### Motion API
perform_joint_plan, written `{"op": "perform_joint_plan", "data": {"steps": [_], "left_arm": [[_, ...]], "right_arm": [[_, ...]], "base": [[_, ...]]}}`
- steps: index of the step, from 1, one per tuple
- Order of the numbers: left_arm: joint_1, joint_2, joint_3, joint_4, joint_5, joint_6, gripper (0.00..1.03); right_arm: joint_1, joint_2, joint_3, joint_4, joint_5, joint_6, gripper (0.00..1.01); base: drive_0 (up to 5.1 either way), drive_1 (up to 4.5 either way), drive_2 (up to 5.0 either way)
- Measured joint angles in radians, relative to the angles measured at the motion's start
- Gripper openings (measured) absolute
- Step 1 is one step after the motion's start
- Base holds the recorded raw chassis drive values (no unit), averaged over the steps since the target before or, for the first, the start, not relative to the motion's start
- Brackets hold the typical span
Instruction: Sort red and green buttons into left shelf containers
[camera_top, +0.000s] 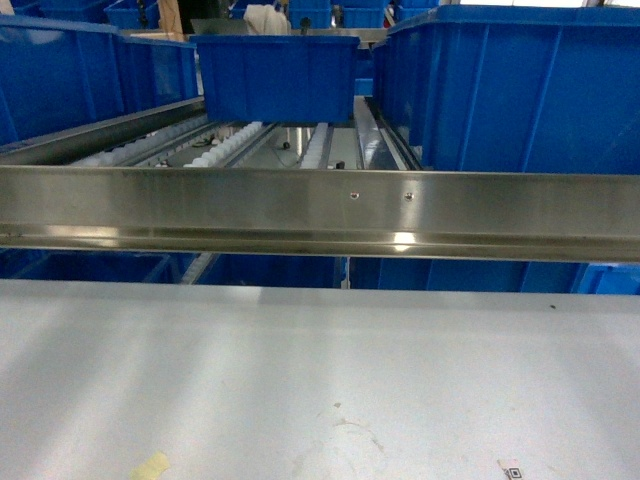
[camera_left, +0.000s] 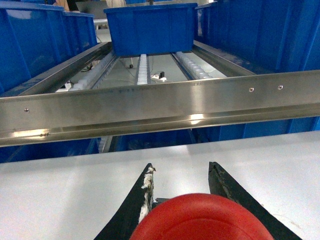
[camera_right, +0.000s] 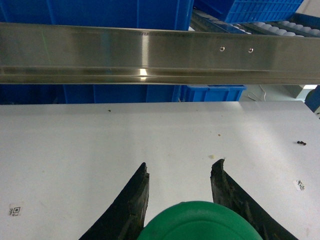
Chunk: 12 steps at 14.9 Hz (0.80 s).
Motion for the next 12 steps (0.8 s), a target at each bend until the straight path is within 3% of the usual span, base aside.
{"op": "perform_joint_plan", "data": {"steps": [12], "left_arm": [[0.0,0.0,0.0,0.0,0.0,0.004,0.28]], "right_arm": [[0.0,0.0,0.0,0.001,-0.001,0.0,0.32]], "base": [[0.0,0.0,0.0]]}}
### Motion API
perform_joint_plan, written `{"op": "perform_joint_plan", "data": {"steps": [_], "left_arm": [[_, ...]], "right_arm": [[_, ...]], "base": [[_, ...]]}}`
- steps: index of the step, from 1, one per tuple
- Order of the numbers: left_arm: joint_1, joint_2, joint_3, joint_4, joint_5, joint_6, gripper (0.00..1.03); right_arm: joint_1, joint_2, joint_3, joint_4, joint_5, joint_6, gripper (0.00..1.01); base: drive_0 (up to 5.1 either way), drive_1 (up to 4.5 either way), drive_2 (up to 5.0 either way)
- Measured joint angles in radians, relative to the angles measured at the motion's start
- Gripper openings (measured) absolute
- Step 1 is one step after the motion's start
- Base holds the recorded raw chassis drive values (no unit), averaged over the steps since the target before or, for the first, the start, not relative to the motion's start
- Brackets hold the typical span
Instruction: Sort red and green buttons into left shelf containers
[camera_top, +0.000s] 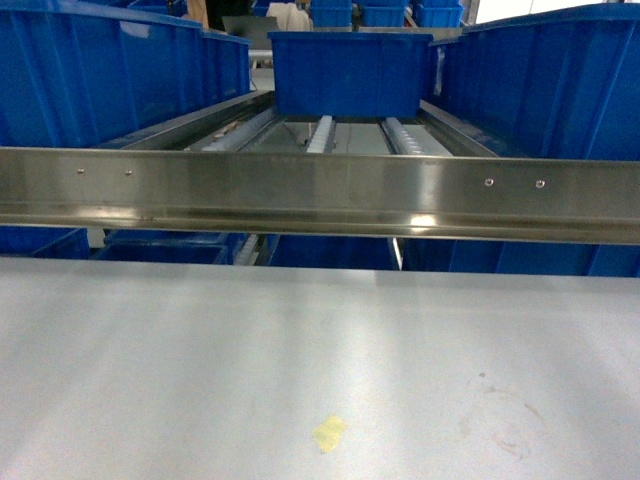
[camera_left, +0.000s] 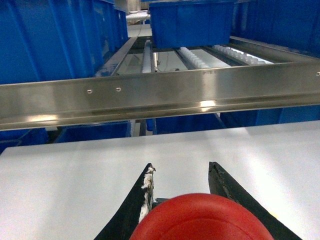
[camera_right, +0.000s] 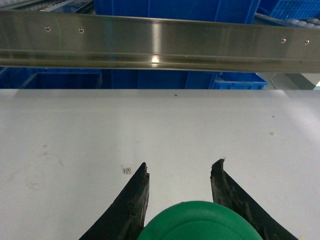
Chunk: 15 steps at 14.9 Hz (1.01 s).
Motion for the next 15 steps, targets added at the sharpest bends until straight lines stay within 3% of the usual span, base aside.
{"op": "perform_joint_plan", "data": {"steps": [6,15], "left_arm": [[0.0,0.0,0.0,0.0,0.002,0.002,0.28],[0.0,-0.001,0.0,0.002,0.002,0.002,0.28]], "right_arm": [[0.0,0.001,0.0,-0.002,0.001,0.0,0.32],[0.0,0.0,0.0,0.0,0.002,0.0,0.32]], "base": [[0.0,0.0,0.0],[-4.9,2.5,2.5]]}}
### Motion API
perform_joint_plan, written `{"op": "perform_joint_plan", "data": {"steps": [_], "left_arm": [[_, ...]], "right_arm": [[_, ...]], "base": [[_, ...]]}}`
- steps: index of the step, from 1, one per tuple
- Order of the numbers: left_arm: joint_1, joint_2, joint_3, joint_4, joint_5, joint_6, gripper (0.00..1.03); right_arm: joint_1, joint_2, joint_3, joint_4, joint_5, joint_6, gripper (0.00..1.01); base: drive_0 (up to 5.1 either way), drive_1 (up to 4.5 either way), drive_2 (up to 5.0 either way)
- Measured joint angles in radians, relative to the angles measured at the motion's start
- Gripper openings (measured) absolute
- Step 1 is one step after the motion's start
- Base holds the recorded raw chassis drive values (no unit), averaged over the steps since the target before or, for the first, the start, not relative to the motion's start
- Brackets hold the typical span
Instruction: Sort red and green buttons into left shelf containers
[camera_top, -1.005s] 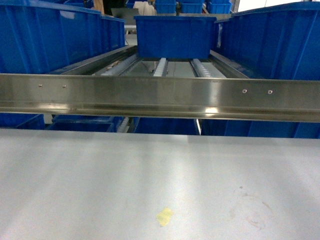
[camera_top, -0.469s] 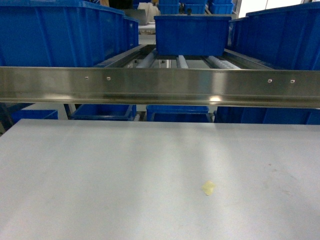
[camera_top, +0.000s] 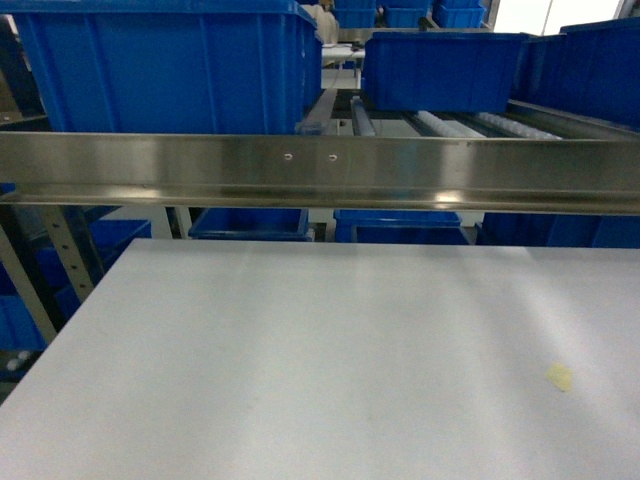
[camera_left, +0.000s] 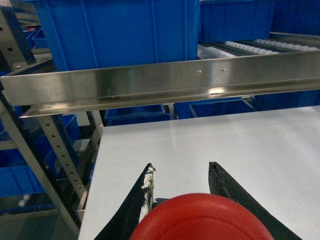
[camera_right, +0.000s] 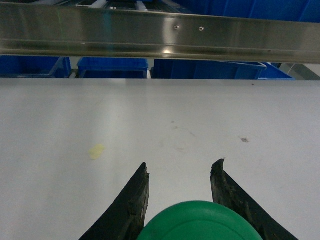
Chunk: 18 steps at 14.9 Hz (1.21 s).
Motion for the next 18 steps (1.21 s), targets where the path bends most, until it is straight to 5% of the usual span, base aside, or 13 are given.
{"op": "perform_joint_plan", "data": {"steps": [18], "left_arm": [[0.0,0.001,0.0,-0.002,0.0,0.0,0.28]], "right_arm": [[0.0,0.0,0.0,-0.001,0.0,0.0,0.32]], "base": [[-5.0,2.44,2.4]]}}
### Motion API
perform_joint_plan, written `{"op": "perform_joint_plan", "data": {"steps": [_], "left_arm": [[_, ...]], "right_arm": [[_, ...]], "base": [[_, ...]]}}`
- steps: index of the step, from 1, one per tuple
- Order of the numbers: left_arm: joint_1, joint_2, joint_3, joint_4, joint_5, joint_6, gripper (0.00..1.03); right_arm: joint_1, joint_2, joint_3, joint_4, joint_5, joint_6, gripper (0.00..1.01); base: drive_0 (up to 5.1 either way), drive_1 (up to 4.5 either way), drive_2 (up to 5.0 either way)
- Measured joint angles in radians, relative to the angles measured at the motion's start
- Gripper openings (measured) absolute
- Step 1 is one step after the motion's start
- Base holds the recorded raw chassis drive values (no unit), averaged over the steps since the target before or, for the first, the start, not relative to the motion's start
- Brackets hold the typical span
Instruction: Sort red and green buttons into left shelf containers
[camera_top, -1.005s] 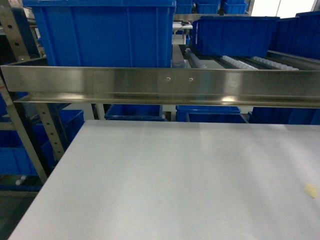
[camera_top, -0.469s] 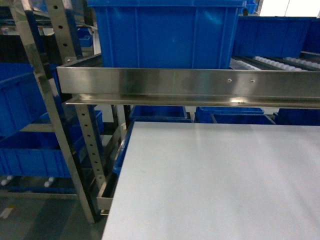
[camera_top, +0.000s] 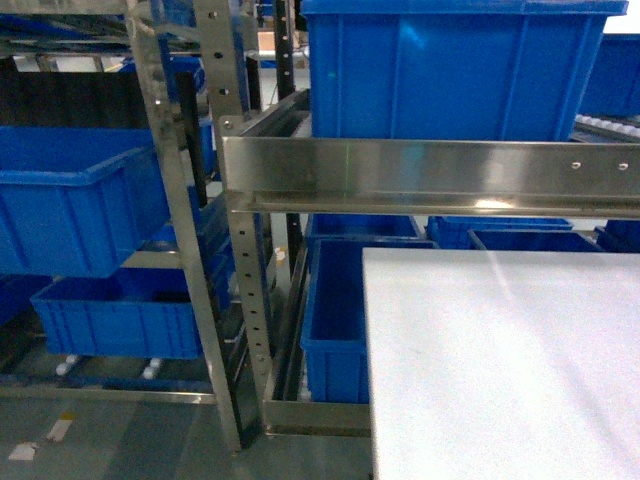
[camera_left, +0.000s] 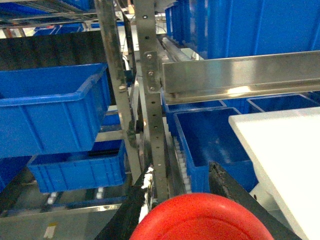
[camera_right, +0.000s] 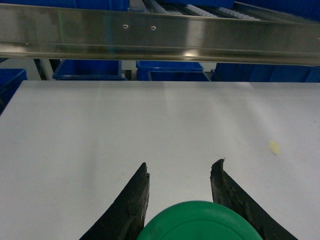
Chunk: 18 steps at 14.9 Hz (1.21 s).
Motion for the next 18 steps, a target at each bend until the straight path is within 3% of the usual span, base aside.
{"op": "perform_joint_plan", "data": {"steps": [12,18], "left_arm": [[0.0,0.0,0.0,0.0,0.0,0.0,0.28],[0.0,0.0,0.0,0.0,0.0,0.0,0.28]], "right_arm": [[0.0,0.0,0.0,0.0,0.0,0.0,0.32],[0.0,0.0,0.0,0.0,0.0,0.0,0.32]], "base": [[-5.0,2.43,2.4],[-3.9,4.72,-0.4]]}}
